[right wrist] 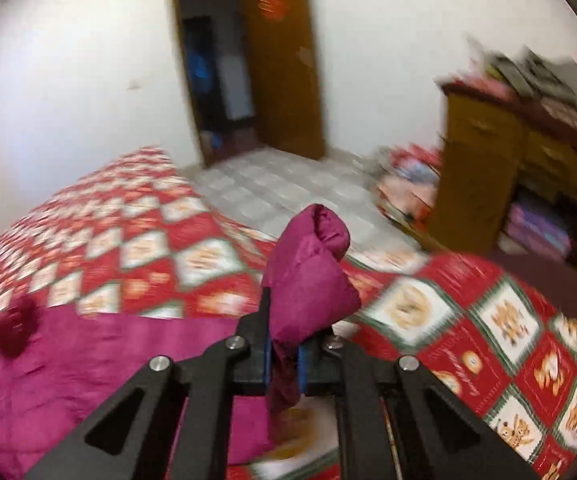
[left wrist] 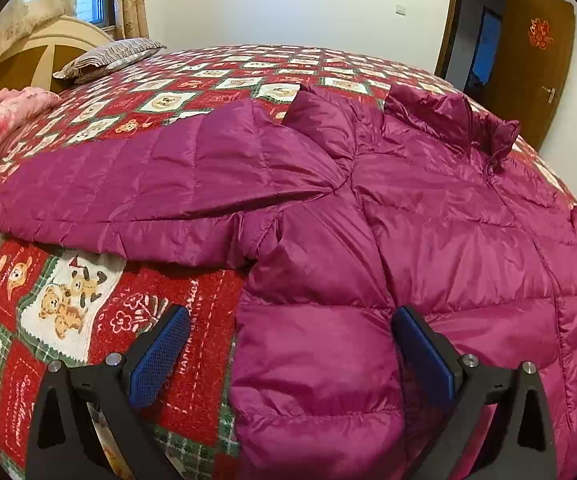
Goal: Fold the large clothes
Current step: 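Fold the held sleeve across the jacket front with the right gripper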
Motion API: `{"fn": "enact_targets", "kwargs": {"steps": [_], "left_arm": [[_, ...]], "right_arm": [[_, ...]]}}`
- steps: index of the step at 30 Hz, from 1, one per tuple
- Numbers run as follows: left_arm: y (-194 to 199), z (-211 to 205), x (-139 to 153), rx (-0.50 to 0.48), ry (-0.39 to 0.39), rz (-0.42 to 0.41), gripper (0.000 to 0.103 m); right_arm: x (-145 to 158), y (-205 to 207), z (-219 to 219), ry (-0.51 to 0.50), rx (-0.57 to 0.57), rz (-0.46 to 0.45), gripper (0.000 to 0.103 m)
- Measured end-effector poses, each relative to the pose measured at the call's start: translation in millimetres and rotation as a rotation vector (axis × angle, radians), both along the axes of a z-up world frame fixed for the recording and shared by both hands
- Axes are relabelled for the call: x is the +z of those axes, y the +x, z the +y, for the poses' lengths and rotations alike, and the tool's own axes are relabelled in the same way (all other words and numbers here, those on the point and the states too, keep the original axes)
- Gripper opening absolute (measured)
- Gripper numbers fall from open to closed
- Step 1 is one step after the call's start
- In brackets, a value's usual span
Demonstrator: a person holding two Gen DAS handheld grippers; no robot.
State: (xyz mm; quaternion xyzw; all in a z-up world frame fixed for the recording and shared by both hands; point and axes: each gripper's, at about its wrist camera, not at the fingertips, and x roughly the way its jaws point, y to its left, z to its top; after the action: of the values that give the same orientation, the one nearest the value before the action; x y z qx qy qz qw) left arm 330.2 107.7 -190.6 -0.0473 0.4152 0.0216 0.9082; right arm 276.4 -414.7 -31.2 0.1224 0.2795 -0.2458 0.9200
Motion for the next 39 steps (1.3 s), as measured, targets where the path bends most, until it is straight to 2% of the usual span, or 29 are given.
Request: {"fn": "enact_targets", "kwargs": {"steps": [6,10,14,25,36,39], "left_arm": [[-6.4,6.2,0.8,-0.003,-0.033,-0.013,0.102],[-4.9,8.1,0.9,-0.006,-0.083,-0.038,0.102],[-6.4,12.5,1.2,-0.006,-0.122,-0.054,0.102],[-7.4,15.0,1.0,-0.007,-0.145,-0.067,0.102],[-8.3,16.6,1.3,-0.008,-0.168,-0.081,0.102],[-8.7,17.6,1.3,-0.008,-0.174,-0.085,0.102]], "right_arm": [[37.2,18.4,118.2,-0.051,0.283,-0.051,0.011],[33.3,30.3,194.3,-0.066,0.448,-0.048,0.011],[13.3,40.3,261.6,-0.078,0.571,-0.028,0.011],[-59.5,77.4,355.1,0.001,0.735,0.085,0.011],[-101.4,87.3,393.7,0.057,0.842,0.168,0.011],[-108.9,90.0,395.1,0.095,0.859,0.184,0.016]]}}
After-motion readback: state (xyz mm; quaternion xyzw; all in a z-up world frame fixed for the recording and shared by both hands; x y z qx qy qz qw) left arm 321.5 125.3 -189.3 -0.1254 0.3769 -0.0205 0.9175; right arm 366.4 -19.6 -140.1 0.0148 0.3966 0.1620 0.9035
